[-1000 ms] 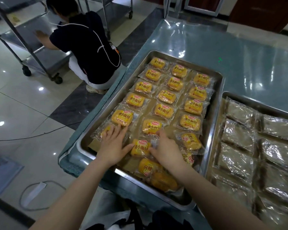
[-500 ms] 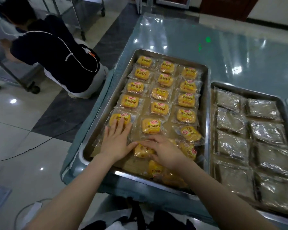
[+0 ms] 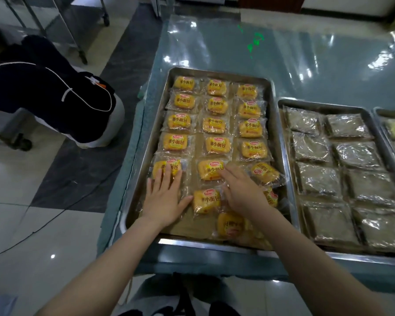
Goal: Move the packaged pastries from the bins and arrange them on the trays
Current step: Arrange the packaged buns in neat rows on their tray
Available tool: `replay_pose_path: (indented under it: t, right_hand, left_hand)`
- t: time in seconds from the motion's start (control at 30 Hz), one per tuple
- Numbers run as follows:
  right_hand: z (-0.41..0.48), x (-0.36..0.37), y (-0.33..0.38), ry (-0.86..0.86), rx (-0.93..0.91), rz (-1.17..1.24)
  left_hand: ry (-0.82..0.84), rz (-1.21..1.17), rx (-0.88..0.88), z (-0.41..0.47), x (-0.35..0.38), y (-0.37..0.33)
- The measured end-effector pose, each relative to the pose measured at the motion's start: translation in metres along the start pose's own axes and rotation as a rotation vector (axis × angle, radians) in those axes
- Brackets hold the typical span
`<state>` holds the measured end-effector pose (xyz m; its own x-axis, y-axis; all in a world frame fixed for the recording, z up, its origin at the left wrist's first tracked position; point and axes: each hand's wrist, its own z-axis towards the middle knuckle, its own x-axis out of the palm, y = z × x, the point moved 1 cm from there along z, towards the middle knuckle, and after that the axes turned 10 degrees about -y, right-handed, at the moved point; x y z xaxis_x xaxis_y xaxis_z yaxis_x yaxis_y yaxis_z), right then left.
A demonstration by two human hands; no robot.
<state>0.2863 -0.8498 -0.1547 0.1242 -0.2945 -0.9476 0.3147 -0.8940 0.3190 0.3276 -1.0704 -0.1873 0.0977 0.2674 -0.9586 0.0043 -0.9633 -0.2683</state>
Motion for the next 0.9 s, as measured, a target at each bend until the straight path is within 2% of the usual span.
replay_pose_path:
  t: [0.17, 0.3, 0.4, 0.5, 0.73, 0.9]
  right_hand:
    - [0.019, 0.012, 0.022, 0.121, -0.034, -0.017]
    - [0.017, 0.018, 0.031, 0.17, -0.117, -0.134]
    - [0.017, 0.017, 0.029, 0.236, -0.14, -0.184]
    - [0.013, 0.013, 0.025, 0.31, -0.021, -0.143]
    - [0.004, 0.004, 0.008, 0.186, 0.156, -0.017]
    - [-0.001, -0.005, 0.002, 0.19, 0.131, -0.068]
  left_hand:
    - [-0.058, 0.045, 0.104, 0.013, -0.008, -0.008]
    - [0.01, 0.066, 0.285, 0.029, -0.007, -0.026]
    - [0.085, 0.085, 0.275, 0.032, 0.0, -0.029]
    - [0.114, 0.107, 0.262, 0.033, 0.002, -0.027]
    - [0.089, 0.121, 0.247, 0.033, 0.0, -0.029]
    - [0.099, 0.124, 0.23, 0.033, -0.002, -0.034]
